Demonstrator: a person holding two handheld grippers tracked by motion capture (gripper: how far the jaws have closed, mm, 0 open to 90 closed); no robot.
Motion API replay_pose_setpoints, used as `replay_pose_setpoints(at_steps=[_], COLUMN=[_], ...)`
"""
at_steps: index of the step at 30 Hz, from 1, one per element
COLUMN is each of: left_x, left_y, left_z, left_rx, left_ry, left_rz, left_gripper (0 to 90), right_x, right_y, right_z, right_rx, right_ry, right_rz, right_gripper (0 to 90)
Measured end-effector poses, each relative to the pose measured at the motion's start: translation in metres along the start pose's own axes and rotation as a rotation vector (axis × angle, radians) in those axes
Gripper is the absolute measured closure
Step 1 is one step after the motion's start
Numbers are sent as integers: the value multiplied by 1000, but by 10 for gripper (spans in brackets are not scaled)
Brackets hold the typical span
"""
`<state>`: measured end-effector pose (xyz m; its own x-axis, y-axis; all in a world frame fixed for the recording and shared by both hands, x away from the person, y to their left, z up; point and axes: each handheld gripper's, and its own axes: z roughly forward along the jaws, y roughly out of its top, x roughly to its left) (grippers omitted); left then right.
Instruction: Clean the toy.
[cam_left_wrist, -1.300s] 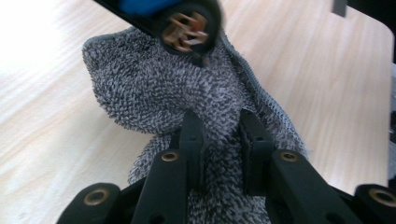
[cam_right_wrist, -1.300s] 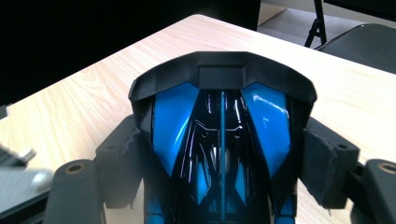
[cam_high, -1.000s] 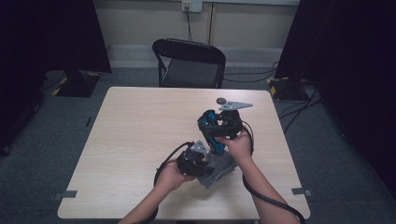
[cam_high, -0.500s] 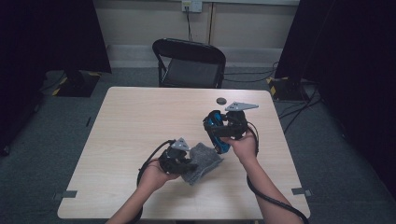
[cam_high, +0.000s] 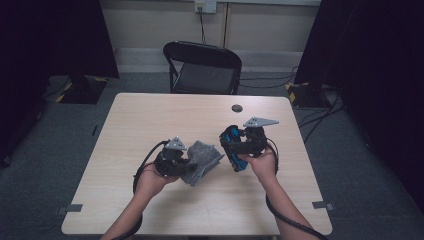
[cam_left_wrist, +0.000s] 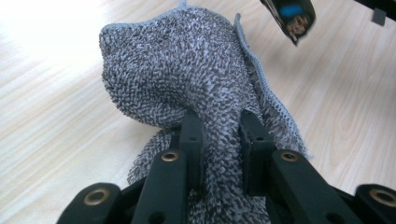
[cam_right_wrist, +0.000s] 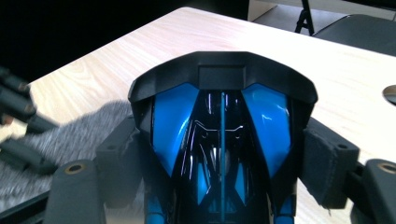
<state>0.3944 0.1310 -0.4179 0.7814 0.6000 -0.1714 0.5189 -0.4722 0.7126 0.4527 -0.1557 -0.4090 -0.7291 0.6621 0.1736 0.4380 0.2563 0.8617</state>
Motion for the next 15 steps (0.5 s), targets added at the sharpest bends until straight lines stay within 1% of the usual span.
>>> replay_pose_setpoints(at_steps=[1,3,7,9,10,11,14,15], left_x=[1,4,10,11,13,14,17,17], left_y=[1,2,7,9,12,13,18,20], left_z=[-1,-3,-8,-9,-12,-13,-16,-17], left_rx=[1,-2,-15,-19,-25,-28,-40,-36], left_ry=[5,18,44,45,58,58,81,86], left_rz=[5,0,-5,-9,-10,-12,-10,-7], left_gripper=[748,749,749,748,749,749,749,749], right_x=[0,1,4,4,4,5,6,7], right_y=[-2,-5,-10,-11,-11,-12,-15,-16], right_z=[0,0,1,1,1,2,3,4], right_rx=[-2,0,11,13,14,17,32,37], right_ry=[4,9,14,16,17,21,26,26], right_rz=[1,7,2,1,3,0,-8,-11], right_gripper=[256,256,256,256,256,256,256,256])
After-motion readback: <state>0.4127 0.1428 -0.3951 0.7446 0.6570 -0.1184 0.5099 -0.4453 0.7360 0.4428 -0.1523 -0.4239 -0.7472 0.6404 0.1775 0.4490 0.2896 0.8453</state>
